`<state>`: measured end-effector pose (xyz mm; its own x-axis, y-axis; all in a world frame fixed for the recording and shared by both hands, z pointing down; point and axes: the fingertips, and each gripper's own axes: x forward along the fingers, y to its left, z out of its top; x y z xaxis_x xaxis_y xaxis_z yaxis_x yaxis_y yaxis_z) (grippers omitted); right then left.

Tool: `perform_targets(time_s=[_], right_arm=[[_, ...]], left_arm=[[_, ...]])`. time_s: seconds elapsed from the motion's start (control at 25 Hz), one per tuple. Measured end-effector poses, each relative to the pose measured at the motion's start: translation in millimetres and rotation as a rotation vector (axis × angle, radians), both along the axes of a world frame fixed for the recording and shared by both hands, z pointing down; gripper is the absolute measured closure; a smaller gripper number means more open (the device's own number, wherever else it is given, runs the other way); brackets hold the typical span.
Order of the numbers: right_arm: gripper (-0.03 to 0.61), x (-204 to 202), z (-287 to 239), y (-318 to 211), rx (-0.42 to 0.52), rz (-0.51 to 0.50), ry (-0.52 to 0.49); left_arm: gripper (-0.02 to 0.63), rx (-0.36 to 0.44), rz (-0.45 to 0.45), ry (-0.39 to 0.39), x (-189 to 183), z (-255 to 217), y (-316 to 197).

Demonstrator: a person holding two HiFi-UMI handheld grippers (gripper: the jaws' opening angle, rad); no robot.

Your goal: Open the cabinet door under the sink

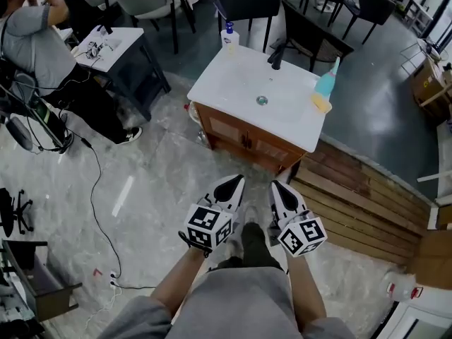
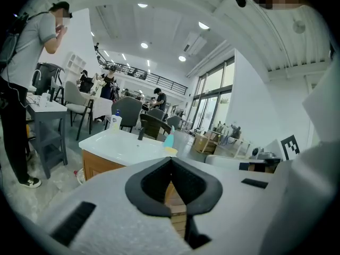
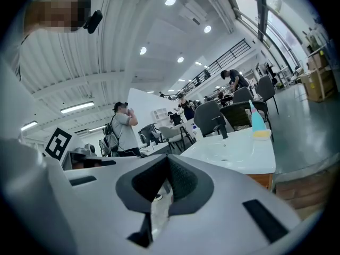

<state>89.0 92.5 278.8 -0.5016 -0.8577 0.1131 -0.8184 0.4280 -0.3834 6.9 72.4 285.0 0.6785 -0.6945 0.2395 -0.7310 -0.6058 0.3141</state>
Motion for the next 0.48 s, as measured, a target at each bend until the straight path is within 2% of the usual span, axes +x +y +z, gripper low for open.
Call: perform_targets(time_s=[0.48], right_arm=[[0.569,19,24,-104,-0.06,-0.061,-0.027]], left_arm=[[0.607,-0.074,-0.058,-0.024,20,30,-96]])
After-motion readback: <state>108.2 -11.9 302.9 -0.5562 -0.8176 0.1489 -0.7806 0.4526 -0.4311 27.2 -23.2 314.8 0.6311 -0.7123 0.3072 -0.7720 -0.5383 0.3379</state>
